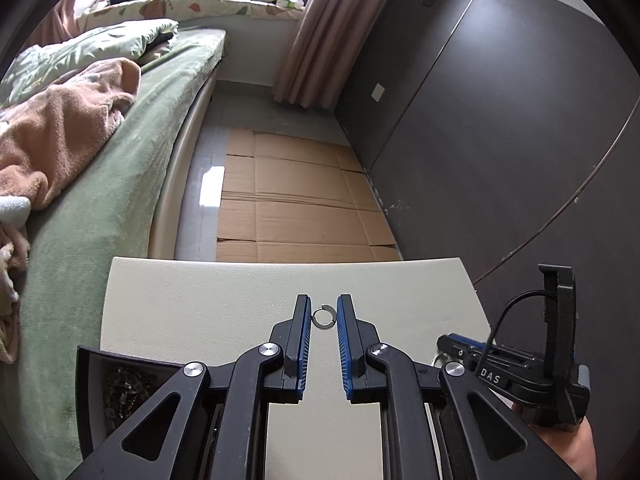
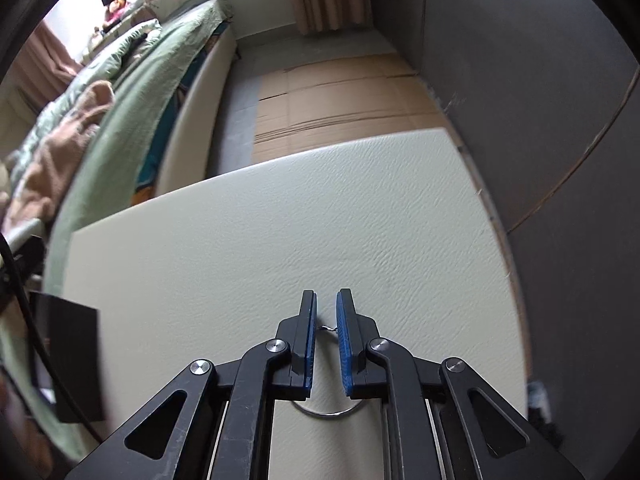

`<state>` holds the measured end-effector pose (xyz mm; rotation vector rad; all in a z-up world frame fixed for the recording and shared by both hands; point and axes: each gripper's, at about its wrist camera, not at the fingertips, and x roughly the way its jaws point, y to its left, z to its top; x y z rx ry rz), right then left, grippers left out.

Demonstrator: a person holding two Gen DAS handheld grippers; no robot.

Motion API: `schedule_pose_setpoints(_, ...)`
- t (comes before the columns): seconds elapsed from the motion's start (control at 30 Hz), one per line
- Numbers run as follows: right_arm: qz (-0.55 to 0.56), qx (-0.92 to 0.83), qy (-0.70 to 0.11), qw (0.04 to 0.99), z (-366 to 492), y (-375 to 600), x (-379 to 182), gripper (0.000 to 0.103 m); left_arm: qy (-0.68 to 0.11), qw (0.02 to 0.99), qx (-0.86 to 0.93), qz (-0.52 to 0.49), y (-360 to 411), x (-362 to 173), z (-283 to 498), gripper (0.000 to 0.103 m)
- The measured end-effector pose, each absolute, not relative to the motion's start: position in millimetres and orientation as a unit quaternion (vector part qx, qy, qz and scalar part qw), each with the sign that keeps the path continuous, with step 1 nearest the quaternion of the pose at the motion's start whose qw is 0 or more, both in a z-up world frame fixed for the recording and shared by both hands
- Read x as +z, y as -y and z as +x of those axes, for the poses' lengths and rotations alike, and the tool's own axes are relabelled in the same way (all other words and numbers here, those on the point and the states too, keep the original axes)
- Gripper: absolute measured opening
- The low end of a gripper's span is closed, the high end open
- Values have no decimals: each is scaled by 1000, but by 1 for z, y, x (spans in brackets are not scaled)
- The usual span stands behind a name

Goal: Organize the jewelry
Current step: 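Lift the silver ring with the left gripper while the right grasps the silver hoop earring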

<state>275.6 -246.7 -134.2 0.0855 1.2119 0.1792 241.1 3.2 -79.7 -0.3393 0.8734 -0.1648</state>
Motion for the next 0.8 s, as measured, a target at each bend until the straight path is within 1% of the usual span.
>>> schedule_pose_setpoints(0.13, 75, 97, -579, 806, 269, 253, -137, 12, -419, 890, -79, -163, -4, -77, 235, 14)
schedule_pose_setpoints(0.3, 82, 104, -592, 795, 257, 257, -140, 12, -420, 890, -79, -159, -3, -76, 228, 14)
schedule_pose_setpoints(0.63, 50, 133, -608, 781, 230, 252, -140, 12, -417, 893, -79, -149, 4, -72, 210, 14)
schedule_pose_setpoints(0.8, 4, 138, -604, 785, 212, 245, -139, 12, -415, 895, -77, -143, 4, -70, 199, 14)
